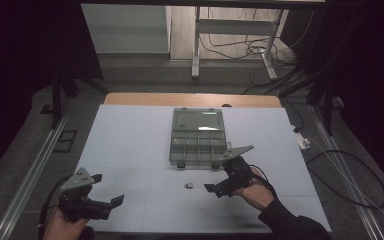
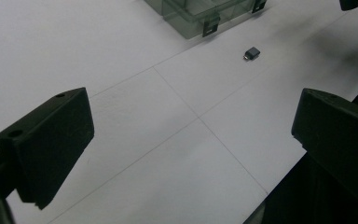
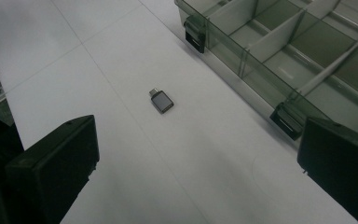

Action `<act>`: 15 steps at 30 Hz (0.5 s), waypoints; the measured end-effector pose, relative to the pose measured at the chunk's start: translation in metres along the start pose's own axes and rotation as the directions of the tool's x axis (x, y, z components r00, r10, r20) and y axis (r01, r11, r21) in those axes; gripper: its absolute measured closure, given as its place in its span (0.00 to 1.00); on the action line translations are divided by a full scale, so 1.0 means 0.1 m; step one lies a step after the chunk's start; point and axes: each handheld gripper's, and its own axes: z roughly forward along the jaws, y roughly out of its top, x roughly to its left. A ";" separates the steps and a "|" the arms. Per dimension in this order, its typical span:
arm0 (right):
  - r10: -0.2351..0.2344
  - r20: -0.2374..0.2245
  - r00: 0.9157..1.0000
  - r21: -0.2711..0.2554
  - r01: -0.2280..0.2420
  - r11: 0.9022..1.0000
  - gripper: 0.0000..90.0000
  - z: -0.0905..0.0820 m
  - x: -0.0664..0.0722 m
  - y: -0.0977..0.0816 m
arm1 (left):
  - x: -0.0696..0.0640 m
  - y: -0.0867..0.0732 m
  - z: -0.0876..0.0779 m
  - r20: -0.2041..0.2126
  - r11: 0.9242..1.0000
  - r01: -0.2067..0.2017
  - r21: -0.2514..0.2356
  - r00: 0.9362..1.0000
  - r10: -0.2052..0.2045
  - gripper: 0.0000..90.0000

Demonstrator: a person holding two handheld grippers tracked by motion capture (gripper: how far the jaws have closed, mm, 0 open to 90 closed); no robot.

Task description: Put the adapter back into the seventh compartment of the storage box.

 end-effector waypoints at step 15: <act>0.008 -0.001 1.000 0.064 -0.008 0.998 0.00 0.27 0.08 0.13 | 0.00 0.00 0.00 0.005 1.000 -0.002 0.001 1.000 0.002 0.00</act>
